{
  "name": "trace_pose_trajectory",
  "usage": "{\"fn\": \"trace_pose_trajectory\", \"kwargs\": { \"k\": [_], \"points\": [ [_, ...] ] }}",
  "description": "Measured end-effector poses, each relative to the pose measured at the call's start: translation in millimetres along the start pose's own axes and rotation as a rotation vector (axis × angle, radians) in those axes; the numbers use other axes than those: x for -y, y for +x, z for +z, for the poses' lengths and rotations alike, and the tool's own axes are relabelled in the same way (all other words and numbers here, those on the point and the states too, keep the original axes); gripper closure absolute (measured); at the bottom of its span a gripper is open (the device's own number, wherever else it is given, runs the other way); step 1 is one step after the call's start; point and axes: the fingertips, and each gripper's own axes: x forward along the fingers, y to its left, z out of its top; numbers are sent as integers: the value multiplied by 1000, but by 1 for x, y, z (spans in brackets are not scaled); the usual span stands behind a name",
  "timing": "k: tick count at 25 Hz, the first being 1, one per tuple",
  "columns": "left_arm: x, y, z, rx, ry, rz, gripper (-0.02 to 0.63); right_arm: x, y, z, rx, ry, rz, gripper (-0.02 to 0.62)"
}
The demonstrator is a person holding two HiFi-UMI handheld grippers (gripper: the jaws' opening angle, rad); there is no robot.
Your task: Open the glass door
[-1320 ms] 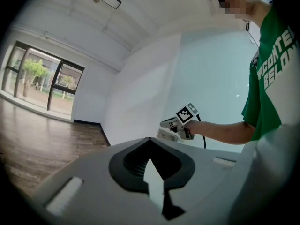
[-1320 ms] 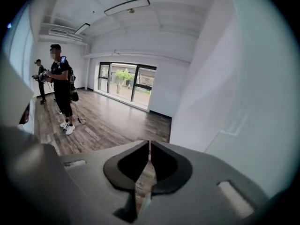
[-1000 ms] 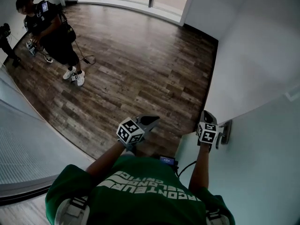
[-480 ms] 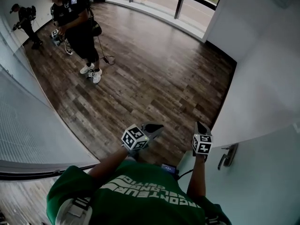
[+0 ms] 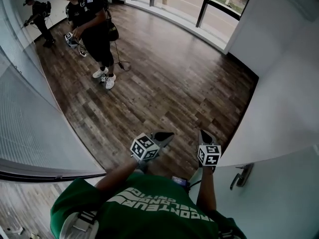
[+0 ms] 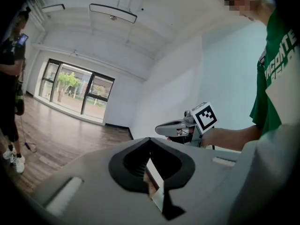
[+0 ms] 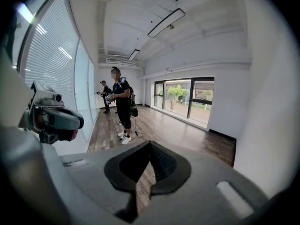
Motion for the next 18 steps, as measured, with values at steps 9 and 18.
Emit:
{"fn": "trace_pose_trajectory", "kwargs": {
  "k": [9, 18],
  "points": [
    [-6, -1, -1, 6, -16, 45, 591, -4, 7, 7, 21, 2, 47, 603],
    [-7, 5, 3, 10, -15, 48, 591, -2, 7, 4, 24, 6, 55, 603]
  ]
}}
